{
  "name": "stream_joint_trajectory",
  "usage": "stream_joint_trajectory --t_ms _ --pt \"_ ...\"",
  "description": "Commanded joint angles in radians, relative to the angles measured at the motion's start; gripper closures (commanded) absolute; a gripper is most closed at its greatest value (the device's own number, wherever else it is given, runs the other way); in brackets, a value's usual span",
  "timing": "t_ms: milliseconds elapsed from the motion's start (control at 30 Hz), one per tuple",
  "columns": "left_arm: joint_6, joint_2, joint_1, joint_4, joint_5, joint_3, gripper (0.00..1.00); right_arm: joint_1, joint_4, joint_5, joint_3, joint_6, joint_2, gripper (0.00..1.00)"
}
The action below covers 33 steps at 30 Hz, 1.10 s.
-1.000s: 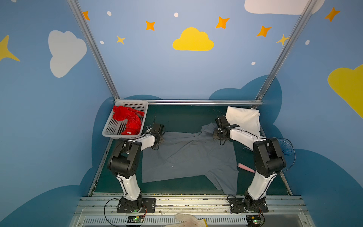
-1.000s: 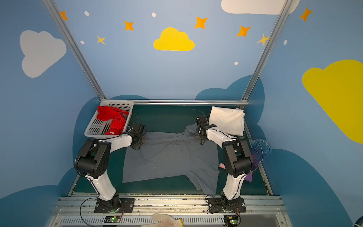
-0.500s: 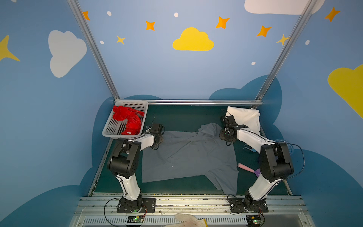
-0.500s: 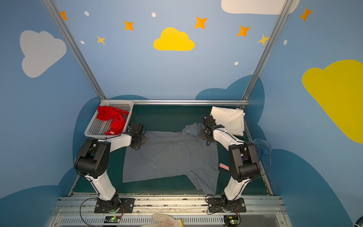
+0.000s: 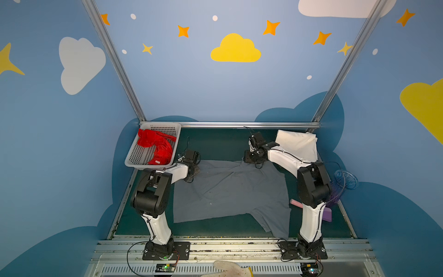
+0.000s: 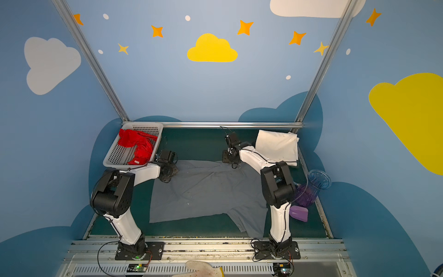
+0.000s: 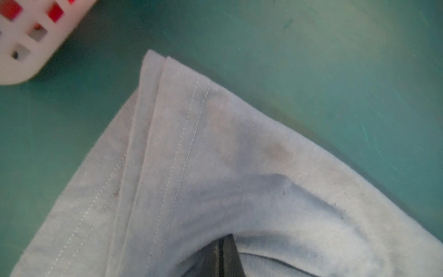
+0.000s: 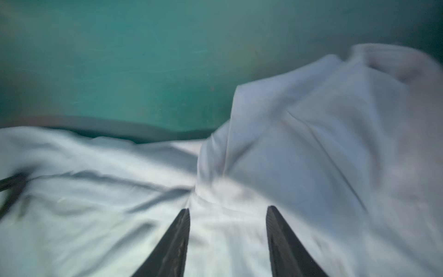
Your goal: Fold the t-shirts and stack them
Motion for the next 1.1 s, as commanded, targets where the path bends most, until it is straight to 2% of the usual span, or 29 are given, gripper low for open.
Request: stream_joint_trajectory --t_ms 0,233,433,667,767,933,1000,1067 --pt "0.010 0.052 0.008 -0.042 0.046 -0.045 0.96 0.019 -0.149 0.055 0.142 -0.049 0.099 0.53" --pt "0.023 0.054 0.012 -0.033 0.060 -0.047 0.96 0.057 -0.230 0.115 0.279 -0.081 0.163 0.48" --pt "0.032 0.069 0.023 -0.012 0.096 -0.048 0.96 0.068 -0.469 0.293 0.480 -0.084 0.304 0.60" --pt "0.038 0.080 0.024 -0.003 0.108 -0.050 0.96 0.075 -0.471 0.245 0.506 -0.145 0.313 0.57" --pt "0.037 0.079 0.027 -0.002 0.109 -0.050 0.96 0.082 -0.488 0.278 0.526 -0.147 0.325 0.57" --pt "0.037 0.074 0.026 0.000 0.112 -0.056 0.96 0.082 -0.572 0.381 0.598 -0.129 0.376 0.69" --pt "0.038 0.074 0.028 -0.001 0.114 -0.057 0.96 0.081 -0.579 0.397 0.604 -0.126 0.382 0.76" --pt "0.038 0.073 0.028 0.001 0.115 -0.056 0.96 0.081 -0.576 0.407 0.605 -0.124 0.382 0.78"
